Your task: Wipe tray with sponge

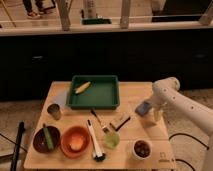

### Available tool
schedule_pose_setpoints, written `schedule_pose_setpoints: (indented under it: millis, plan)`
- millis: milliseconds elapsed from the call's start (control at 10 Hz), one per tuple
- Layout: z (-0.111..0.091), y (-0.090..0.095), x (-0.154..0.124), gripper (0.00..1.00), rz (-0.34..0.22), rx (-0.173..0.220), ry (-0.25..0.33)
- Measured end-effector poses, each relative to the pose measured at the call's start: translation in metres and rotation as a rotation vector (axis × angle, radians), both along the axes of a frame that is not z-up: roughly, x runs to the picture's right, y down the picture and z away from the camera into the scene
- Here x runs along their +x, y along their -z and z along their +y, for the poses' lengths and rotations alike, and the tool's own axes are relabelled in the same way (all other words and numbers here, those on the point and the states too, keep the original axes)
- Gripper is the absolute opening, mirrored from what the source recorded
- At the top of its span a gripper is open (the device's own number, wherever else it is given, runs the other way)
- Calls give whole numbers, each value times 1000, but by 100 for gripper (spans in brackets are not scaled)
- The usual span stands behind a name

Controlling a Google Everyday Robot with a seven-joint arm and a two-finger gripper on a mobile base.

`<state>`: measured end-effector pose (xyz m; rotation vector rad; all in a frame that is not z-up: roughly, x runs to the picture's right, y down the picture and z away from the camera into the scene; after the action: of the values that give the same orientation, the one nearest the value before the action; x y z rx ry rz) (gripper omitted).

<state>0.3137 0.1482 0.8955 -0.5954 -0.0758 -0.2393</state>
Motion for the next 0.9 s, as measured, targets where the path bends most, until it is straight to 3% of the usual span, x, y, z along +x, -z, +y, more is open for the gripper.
schedule_pose_setpoints:
  millis: [300, 900]
  plan:
    - [4, 3, -6, 80, -25, 0, 26]
    - [4, 15, -21, 80, -79, 36, 88]
